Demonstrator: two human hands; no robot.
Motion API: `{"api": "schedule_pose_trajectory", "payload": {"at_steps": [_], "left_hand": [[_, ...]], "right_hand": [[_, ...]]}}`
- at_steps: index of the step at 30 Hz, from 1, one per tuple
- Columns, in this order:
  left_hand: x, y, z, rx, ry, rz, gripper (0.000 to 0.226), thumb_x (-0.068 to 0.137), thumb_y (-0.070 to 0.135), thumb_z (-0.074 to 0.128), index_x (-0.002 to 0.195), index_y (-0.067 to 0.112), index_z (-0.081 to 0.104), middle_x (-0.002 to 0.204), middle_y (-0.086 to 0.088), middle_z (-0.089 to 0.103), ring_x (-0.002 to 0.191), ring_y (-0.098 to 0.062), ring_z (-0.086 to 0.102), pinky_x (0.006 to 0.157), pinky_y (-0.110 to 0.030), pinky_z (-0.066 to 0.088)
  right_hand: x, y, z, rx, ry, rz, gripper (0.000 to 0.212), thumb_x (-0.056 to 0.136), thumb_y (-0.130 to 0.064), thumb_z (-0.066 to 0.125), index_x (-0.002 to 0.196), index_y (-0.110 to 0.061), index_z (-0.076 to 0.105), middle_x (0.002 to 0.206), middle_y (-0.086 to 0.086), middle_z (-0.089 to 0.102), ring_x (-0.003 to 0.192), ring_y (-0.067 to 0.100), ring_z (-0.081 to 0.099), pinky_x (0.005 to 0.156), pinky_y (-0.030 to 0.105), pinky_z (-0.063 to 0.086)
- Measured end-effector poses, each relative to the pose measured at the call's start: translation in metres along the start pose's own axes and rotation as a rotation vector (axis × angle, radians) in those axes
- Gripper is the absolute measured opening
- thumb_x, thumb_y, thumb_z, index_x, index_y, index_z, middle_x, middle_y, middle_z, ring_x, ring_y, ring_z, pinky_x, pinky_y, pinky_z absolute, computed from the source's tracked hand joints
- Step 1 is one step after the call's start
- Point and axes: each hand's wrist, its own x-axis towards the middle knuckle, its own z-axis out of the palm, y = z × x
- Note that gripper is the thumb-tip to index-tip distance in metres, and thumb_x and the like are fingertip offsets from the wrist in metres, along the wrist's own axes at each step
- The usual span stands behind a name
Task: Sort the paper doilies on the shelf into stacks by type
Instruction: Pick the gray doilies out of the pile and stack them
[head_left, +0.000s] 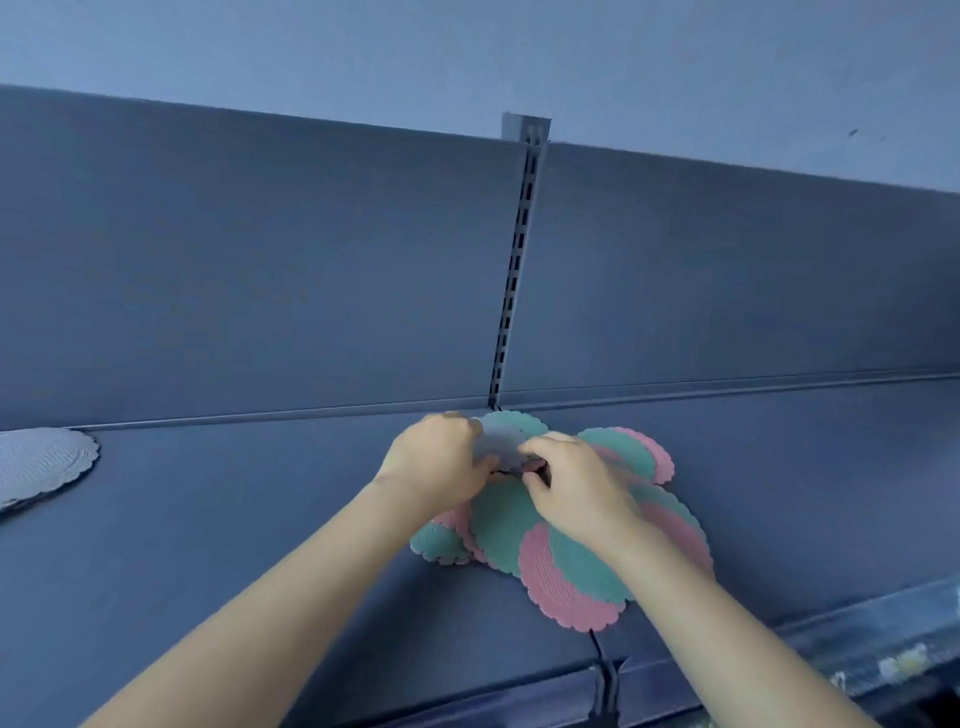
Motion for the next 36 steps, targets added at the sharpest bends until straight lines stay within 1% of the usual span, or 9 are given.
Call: {"api": "schedule_pose_trajectory", "payload": {"at_steps": [5, 12, 15, 18, 21, 24, 29, 33, 36], "left_hand": [[0.041, 0.041, 0.010, 0.026, -0.116, -0.174, 0.035, 0.083, 0.044, 0.061, 0.067, 0.018, 0.045, 0.067, 0.004, 0.044, 0.071, -0.022, 0.048, 0.056, -0.026, 0.037], [0.054, 0.053, 0.000, 0.170, -0.154, -0.150, 0.048, 0.079, 0.056, 0.060, 0.065, 0.011, 0.049, 0.058, 0.000, 0.043, 0.063, -0.024, 0.044, 0.049, -0.028, 0.030], [0.060, 0.052, -0.002, 0.161, -0.154, -0.139, 0.042, 0.081, 0.048, 0.058, 0.064, 0.010, 0.050, 0.056, -0.004, 0.041, 0.061, -0.027, 0.041, 0.050, -0.027, 0.032], [0.064, 0.046, -0.003, 0.062, -0.070, -0.166, 0.035, 0.086, 0.026, 0.047, 0.057, 0.009, 0.037, 0.052, -0.008, 0.036, 0.057, -0.029, 0.035, 0.051, -0.031, 0.034], [0.056, 0.035, -0.016, -0.132, 0.215, -0.217, 0.033, 0.092, 0.016, 0.043, 0.060, 0.014, 0.035, 0.050, -0.001, 0.037, 0.050, -0.022, 0.032, 0.050, -0.029, 0.030], [0.033, 0.018, -0.040, -0.420, 0.445, -0.375, 0.030, 0.095, 0.013, 0.041, 0.065, 0.008, 0.043, 0.056, 0.003, 0.039, 0.053, -0.010, 0.031, 0.051, -0.023, 0.035], [-0.034, -0.033, -0.075, -0.948, 0.494, -0.621, 0.020, 0.100, 0.014, 0.043, 0.096, 0.008, 0.062, 0.083, -0.001, 0.058, 0.069, -0.013, 0.056, 0.069, -0.032, 0.056], [-0.098, -0.106, -0.096, -0.778, 0.566, -0.755, 0.028, 0.092, 0.010, 0.056, 0.118, 0.022, 0.051, 0.093, 0.003, 0.060, 0.070, -0.015, 0.060, 0.075, -0.039, 0.055], [-0.140, -0.170, -0.104, -0.531, 0.474, -0.809, 0.032, 0.088, 0.009, 0.053, 0.117, 0.022, 0.051, 0.102, 0.009, 0.057, 0.074, -0.018, 0.059, 0.061, -0.028, 0.048]], "right_hand": [[0.041, 0.042, -0.008, 0.036, -0.085, -0.181, 0.029, 0.088, -0.013, 0.049, 0.113, -0.019, 0.062, 0.117, -0.006, 0.060, 0.112, 0.019, 0.049, 0.088, 0.039, 0.047], [0.071, 0.057, -0.019, 0.118, -0.066, -0.328, 0.032, 0.089, -0.013, 0.052, 0.119, -0.016, 0.062, 0.124, -0.005, 0.060, 0.118, 0.018, 0.048, 0.094, 0.030, 0.042], [0.077, 0.063, -0.022, 0.134, -0.070, -0.342, 0.035, 0.088, -0.009, 0.051, 0.120, -0.016, 0.062, 0.125, -0.005, 0.060, 0.119, 0.017, 0.048, 0.097, 0.029, 0.041], [0.082, 0.065, -0.026, 0.177, -0.062, -0.356, 0.038, 0.088, -0.008, 0.049, 0.122, -0.018, 0.062, 0.125, -0.005, 0.061, 0.118, 0.017, 0.050, 0.097, 0.027, 0.040], [0.088, 0.058, -0.026, 0.349, -0.064, -0.334, 0.039, 0.092, -0.018, 0.052, 0.131, -0.020, 0.054, 0.130, -0.006, 0.058, 0.121, 0.014, 0.052, 0.100, 0.029, 0.042], [0.095, 0.031, -0.026, 0.608, -0.037, -0.259, 0.027, 0.090, -0.021, 0.061, 0.117, -0.021, 0.060, 0.109, -0.007, 0.067, 0.101, 0.010, 0.062, 0.091, 0.032, 0.050], [0.085, -0.057, -0.017, 1.092, -0.224, -0.192, 0.014, 0.085, 0.000, 0.065, 0.092, -0.011, 0.061, 0.081, 0.004, 0.064, 0.071, 0.018, 0.066, 0.065, 0.034, 0.060], [0.070, -0.151, 0.008, 1.069, -0.304, -0.301, 0.018, 0.084, 0.000, 0.065, 0.098, -0.009, 0.061, 0.090, 0.009, 0.062, 0.064, 0.018, 0.064, 0.056, 0.025, 0.057], [0.063, -0.224, 0.042, 1.021, -0.376, -0.305, 0.020, 0.083, -0.002, 0.066, 0.100, -0.011, 0.062, 0.094, 0.002, 0.061, 0.063, 0.016, 0.062, 0.060, 0.025, 0.058]]}}
